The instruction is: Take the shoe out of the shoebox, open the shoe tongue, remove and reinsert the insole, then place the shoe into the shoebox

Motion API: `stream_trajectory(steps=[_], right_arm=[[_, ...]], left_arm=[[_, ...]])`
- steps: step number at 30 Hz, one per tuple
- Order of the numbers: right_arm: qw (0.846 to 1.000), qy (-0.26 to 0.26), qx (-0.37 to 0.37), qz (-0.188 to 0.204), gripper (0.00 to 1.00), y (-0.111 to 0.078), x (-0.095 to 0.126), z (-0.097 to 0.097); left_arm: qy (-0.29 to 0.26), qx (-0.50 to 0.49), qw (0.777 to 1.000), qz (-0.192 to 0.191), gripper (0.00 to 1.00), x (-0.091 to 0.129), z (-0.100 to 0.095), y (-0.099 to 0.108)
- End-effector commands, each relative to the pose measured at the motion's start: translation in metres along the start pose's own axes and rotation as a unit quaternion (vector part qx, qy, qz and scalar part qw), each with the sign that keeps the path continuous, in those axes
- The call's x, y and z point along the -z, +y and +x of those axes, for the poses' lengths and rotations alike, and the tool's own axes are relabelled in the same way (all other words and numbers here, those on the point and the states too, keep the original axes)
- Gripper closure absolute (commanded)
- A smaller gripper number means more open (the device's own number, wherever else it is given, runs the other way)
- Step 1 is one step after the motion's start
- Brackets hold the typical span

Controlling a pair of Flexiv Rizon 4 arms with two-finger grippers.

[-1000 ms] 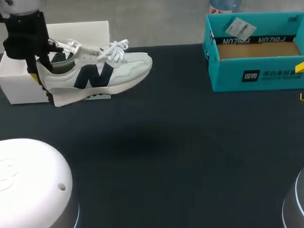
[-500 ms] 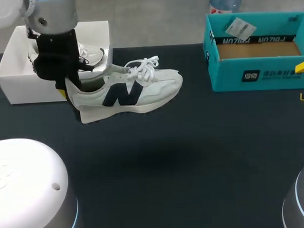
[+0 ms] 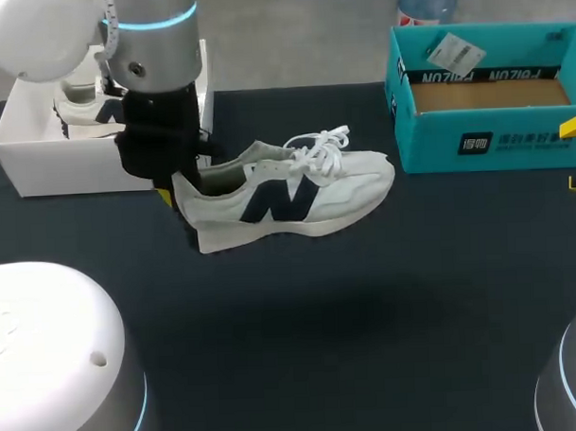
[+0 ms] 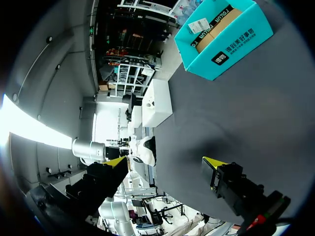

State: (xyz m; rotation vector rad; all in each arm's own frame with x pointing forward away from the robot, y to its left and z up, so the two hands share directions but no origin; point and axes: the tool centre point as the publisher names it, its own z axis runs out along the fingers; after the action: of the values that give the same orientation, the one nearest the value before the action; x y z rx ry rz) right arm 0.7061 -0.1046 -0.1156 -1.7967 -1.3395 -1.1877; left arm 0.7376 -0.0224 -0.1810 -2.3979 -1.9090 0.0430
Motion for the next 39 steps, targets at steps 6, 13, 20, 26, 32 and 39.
stream_trajectory(steps=[6,13,20,26,32,39], right_arm=[[1.000,-0.001,0.000,-0.001,0.00,-0.002,0.000,0.000],[1.000,-0.001,0.000,-0.001,0.00,-0.002,0.000,0.000],[1.000,-0.001,0.000,-0.001,0.00,-0.002,0.000,0.000],[1.000,-0.001,0.000,-0.001,0.00,-0.002,0.000,0.000],[1.000,-0.001,0.000,-0.001,0.00,-0.002,0.000,0.000],[1.000,-0.001,0.000,-0.001,0.00,-0.002,0.000,0.000]], left_arm=[[0.006,0.008,1.000,-0.013,1.00,-0.010,-0.023,0.004],[0.004,-0.003,0.999,-0.040,1.00,-0.030,-0.024,0.007],[0.007,-0.005,1.000,-0.030,1.00,-0.069,-0.023,0.015],[-0.009,0.001,1.000,-0.019,1.00,-0.098,-0.020,0.024],[-0.002,0.008,0.999,-0.040,1.00,-0.125,-0.027,0.033],[0.012,0.011,0.998,-0.054,1.00,-0.159,-0.032,0.042]])
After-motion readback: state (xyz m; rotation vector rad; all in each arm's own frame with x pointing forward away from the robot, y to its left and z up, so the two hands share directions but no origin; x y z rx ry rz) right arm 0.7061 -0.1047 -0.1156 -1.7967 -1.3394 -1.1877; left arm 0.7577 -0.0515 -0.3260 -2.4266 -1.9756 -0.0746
